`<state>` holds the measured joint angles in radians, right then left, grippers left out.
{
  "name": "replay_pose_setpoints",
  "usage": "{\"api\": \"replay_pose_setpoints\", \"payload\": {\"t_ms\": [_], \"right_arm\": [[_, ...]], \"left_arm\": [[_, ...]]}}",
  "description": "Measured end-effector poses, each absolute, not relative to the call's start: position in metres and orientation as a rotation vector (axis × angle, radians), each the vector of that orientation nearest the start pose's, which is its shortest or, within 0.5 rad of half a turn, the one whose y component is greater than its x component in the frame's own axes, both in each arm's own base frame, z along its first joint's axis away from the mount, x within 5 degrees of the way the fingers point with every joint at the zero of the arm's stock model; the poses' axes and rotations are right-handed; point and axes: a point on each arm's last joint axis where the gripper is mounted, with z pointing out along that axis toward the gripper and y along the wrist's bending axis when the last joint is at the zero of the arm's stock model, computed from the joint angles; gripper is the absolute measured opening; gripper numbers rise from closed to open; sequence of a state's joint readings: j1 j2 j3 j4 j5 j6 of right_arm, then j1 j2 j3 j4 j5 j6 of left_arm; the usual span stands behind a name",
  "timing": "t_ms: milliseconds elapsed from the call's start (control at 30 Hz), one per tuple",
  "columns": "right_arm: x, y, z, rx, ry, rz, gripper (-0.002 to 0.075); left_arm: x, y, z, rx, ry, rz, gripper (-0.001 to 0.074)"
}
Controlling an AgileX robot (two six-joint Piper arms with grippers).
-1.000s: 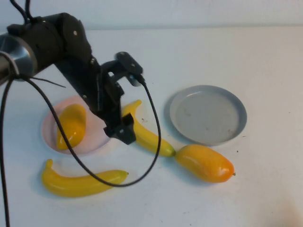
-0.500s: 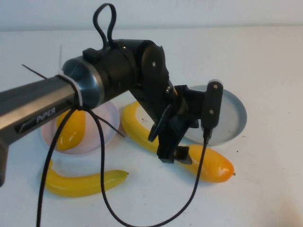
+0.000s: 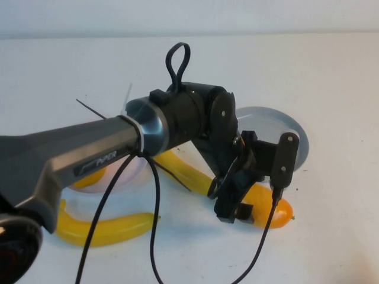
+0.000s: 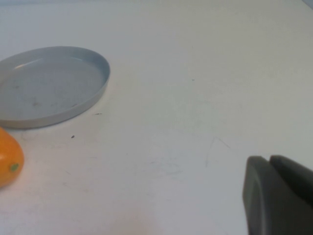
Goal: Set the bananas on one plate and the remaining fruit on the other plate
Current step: Put one type of fruit in the left plate
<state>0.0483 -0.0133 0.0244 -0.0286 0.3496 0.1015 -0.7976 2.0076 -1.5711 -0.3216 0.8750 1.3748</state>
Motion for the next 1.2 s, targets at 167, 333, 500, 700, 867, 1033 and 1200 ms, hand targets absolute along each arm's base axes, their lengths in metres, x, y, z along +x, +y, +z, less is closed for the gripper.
{"api": "replay_pose_setpoints", "payload": {"t_ms": [167, 333, 500, 700, 867, 1033, 1200], "right_arm": [[0.053, 0.002, 0.174, 0.031, 1.845, 0.077, -0.0016], [0.053, 0.002, 0.174, 0.031, 1.845, 0.077, -0.0016], [0.053, 0.002, 0.174, 0.031, 1.845, 0.077, -0.0016], [0.053, 0.002, 0.174, 0.031, 1.845, 0.077, -0.0016], [0.053, 0.002, 0.174, 0.031, 1.845, 0.077, -0.0016], [0.053, 0.002, 0.174, 0.031, 1.845, 0.077, -0.0016], [0.053, 0.002, 0.174, 0.031, 1.845, 0.077, -0.0016]], "left_arm": [[0.287, -0.325, 0.204, -2.969, -1.899, 0.306, 0.0644], [0.288, -0.326, 0.197, -2.953, -1.894, 0.309, 0.0628], [0.293, -0.322, 0.194, -2.935, -1.915, 0.305, 0.0529], [0.287, -0.328, 0.194, -2.939, -1.906, 0.317, 0.053], [0.286, -0.327, 0.199, -2.787, -2.099, 0.363, 0.053], [0.283, -0.314, 0.234, -2.406, -2.554, 0.33, 0.053], [0.29, -0.286, 0.262, -1.908, -2.974, 0.047, 0.053]]}}
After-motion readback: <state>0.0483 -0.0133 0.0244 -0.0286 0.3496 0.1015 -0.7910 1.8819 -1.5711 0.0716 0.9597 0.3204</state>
